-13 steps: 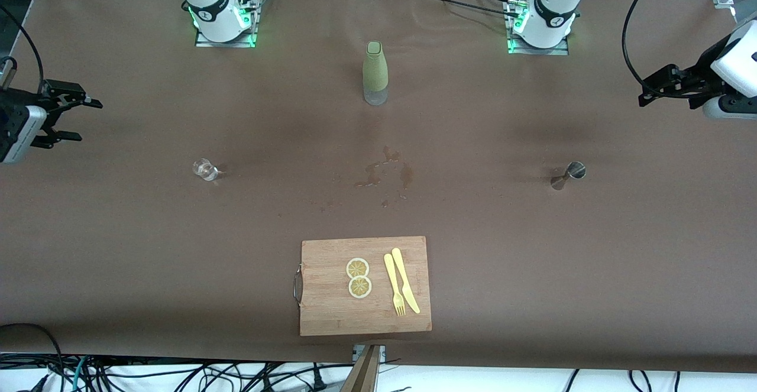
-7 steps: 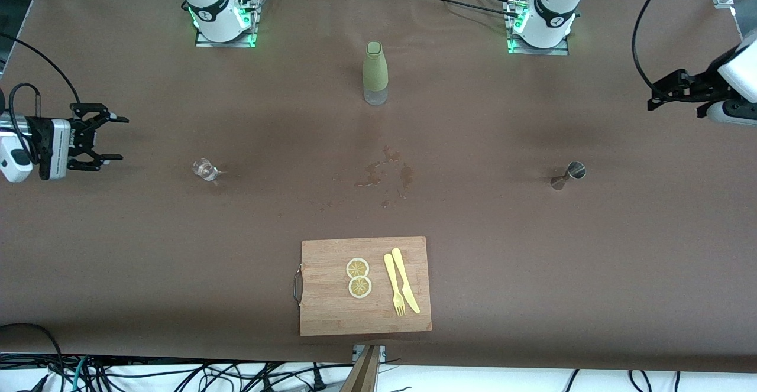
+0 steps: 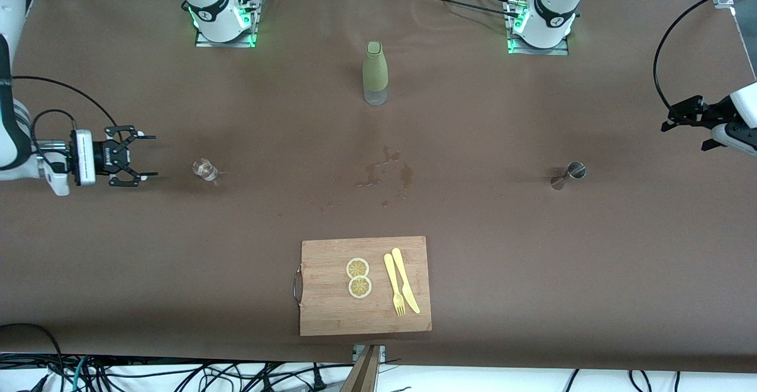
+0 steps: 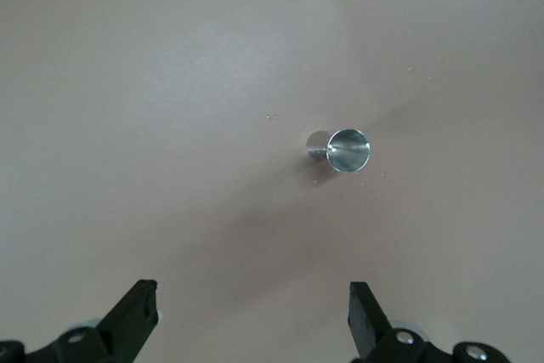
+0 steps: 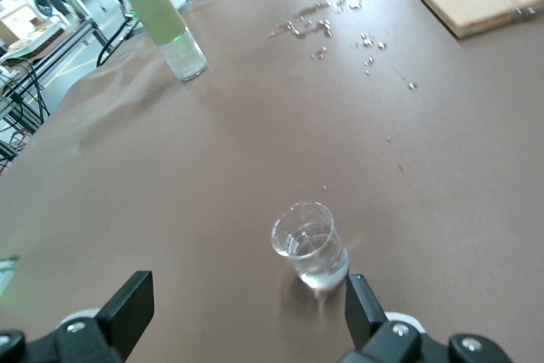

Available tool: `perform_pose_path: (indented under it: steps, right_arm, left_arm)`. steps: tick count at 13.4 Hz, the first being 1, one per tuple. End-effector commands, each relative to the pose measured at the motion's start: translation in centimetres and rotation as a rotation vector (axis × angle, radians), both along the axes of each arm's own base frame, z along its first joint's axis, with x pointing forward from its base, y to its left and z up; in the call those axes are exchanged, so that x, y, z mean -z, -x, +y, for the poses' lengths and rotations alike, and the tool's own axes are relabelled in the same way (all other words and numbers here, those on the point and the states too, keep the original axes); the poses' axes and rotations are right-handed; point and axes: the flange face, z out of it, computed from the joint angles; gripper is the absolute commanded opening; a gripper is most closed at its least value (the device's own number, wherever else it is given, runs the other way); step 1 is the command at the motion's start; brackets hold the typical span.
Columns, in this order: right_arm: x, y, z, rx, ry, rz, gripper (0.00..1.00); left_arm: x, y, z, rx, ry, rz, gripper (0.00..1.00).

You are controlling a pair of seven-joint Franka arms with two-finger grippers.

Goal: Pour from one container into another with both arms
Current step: 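Grasp the glass cup with the right gripper while the left gripper grasps the jigger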

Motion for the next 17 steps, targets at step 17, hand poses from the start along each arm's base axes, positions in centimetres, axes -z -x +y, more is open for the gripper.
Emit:
perform_pose_path:
  steps: [17]
  right_arm:
    - [13.1,0.7,6.9,-0.066,-0.315,-0.252,0.80]
  left_arm:
    - [30.2,5.3,8.9,0.790,0.601,-0.711,1.00]
